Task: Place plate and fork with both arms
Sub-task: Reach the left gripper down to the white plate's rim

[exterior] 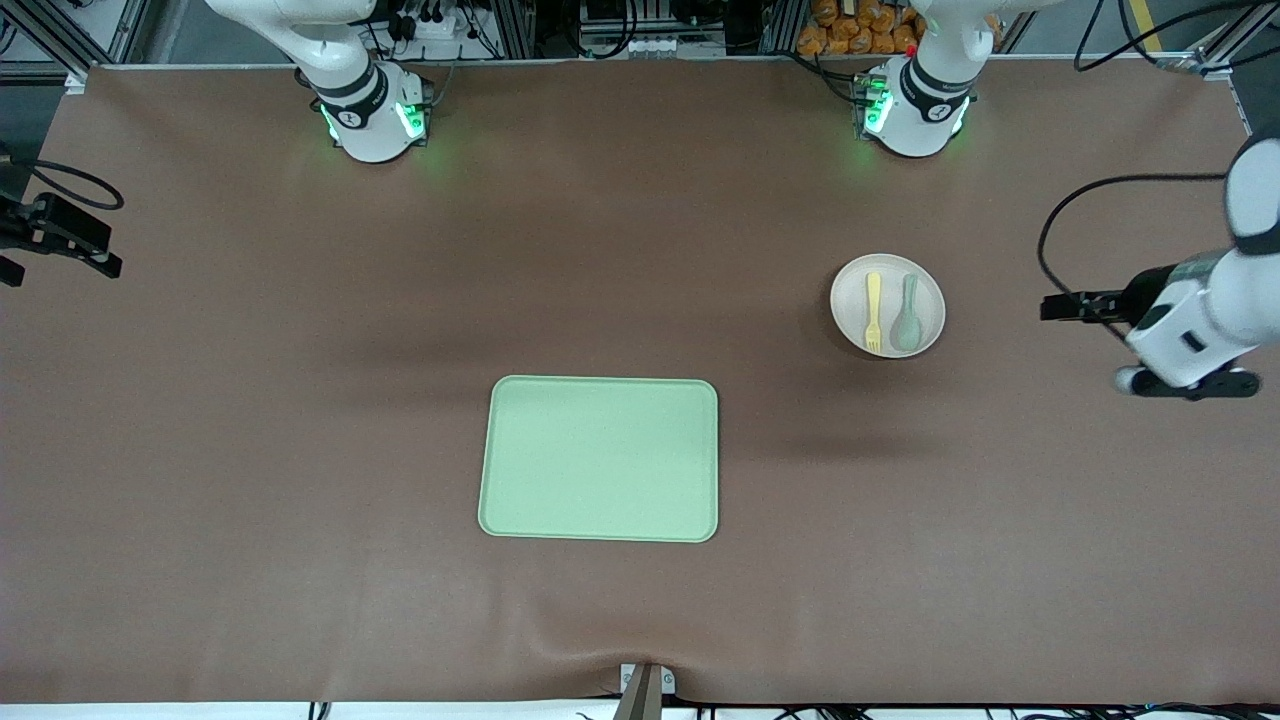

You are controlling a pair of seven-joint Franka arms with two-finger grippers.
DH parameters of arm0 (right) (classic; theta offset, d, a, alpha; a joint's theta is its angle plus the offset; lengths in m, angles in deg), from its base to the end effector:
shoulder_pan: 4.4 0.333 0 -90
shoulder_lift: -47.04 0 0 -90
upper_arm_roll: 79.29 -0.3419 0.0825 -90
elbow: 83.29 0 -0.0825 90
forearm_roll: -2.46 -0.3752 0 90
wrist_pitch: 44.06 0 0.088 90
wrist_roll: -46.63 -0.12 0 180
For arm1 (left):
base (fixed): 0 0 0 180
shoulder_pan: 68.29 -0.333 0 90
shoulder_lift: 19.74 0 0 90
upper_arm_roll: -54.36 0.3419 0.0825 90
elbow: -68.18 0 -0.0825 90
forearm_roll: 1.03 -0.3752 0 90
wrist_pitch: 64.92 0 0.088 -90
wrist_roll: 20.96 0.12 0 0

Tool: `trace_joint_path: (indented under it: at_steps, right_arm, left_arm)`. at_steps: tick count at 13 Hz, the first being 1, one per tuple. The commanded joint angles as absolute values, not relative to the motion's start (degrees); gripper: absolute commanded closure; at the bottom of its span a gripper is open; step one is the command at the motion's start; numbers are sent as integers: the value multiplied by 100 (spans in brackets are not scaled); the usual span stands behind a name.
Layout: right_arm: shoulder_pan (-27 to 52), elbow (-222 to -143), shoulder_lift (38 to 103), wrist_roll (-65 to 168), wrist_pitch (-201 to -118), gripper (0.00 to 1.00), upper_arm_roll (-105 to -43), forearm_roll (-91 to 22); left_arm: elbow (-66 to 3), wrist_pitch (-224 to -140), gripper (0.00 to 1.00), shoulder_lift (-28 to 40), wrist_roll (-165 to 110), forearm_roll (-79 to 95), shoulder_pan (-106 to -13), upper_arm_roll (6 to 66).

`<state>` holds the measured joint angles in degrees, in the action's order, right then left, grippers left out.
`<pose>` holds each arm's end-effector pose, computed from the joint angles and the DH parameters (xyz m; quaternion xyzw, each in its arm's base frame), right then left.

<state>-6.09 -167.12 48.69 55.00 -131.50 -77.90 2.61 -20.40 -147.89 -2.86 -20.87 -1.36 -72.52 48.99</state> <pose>0.5511 -0.0297 0.6673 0.9988 0.0461 0.0169 0.0034 0.5971 -0.0050 0.4718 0.9808 -0.0114 -0.1945 0.0091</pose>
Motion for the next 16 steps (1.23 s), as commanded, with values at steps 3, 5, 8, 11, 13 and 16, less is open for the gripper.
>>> trace_joint_path:
  at_steps: [3,5,8,11,13,16]
  right_arm:
    - [-739,-16714,4818,5568,-13107,0,-7876,281]
    - [-739,-16714,4827,5568,-13107,0,-7876,281]
    - [-739,-16714,4827,5568,-13107,0,-7876,281]
    - [-748,-16722,4827,5568,-13098,0,-7876,281]
    - [-739,-16722,4818,5568,-13098,0,-7876,281]
    - [-748,-16722,4818,5568,-13107,0,-7876,281]
  left_arm:
    - [-2391,-15121,0,443,-2131,-156,-7260,4882]
    - [-2918,-15683,0,444,-2131,-138,-7260,4882]
    - [-3639,-16246,0,496,-2122,-129,-7304,4882]
    - [-4377,-16870,0,488,-2087,-138,-7461,4865]
    - [-4738,-17222,0,461,-2052,-138,-7480,4865]
    - [-5081,-17530,0,444,-1999,-147,-7603,4865]
